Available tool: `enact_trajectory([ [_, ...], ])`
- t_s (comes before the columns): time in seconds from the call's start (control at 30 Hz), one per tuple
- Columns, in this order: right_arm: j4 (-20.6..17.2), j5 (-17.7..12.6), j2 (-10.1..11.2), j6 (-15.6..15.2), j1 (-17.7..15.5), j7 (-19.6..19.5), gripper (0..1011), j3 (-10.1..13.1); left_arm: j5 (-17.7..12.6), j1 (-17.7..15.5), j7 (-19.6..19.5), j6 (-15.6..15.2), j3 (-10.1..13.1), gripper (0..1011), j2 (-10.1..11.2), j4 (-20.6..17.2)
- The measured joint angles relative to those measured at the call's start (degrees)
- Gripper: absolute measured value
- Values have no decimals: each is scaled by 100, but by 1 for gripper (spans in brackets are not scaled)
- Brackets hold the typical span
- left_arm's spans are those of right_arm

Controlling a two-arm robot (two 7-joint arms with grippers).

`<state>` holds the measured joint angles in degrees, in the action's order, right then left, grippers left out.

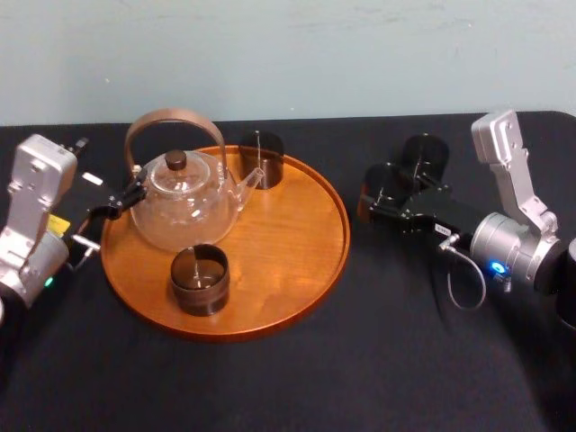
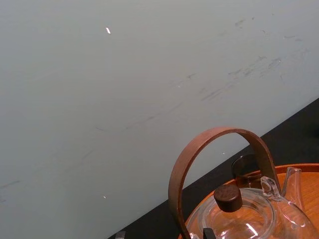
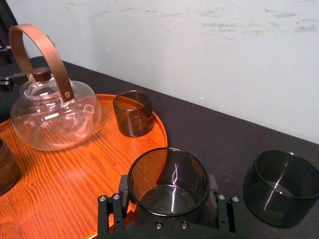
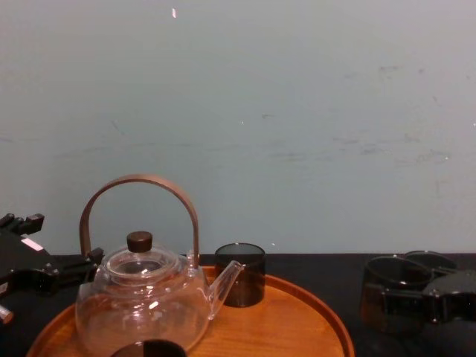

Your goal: Pick up the glass from the table and place it on the tray.

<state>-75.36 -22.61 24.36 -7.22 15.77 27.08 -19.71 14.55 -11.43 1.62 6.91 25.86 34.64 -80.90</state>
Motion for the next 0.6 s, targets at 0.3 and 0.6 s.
enact_trajectory([
  [0.3,-274,-102,106,-114,-15,0,904,-34,0,0,0,0,0,1010,0,0],
  [0.6,-519,-215,219,-173,-15,73,904,-141,0,0,0,0,0,1010,0,0],
])
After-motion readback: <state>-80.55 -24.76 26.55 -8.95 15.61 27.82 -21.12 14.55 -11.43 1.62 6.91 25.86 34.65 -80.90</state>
